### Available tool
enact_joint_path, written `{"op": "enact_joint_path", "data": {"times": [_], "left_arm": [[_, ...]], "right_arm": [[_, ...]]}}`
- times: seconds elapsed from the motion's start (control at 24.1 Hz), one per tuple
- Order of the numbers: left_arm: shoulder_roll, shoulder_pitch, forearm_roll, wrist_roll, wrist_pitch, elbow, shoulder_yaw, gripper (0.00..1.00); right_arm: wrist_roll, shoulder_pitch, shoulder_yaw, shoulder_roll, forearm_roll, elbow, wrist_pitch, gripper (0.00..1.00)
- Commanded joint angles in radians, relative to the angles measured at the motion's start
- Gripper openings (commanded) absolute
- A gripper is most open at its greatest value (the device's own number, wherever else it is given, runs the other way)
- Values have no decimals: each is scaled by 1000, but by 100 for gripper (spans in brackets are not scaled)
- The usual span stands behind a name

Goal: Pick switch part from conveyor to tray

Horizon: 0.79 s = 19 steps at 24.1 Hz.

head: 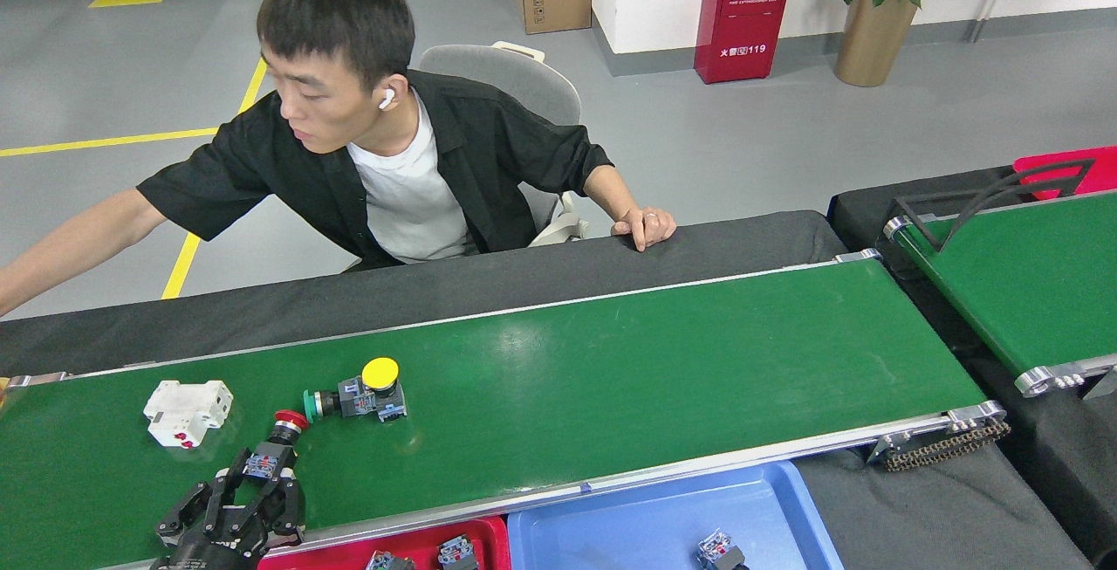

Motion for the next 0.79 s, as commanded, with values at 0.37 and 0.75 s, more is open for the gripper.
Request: {"op": "enact_joint_path", "data": {"times": [0.37,0.75], "left_arm": [[38,264,95,12,-397,-307,98,32],[26,365,134,40,-429,-307,207,100]], "right_arm": [[-5,1,-18,-3,-15,-16,-17,100],[-79,109,-268,-113,-61,-31,52,100]]}}
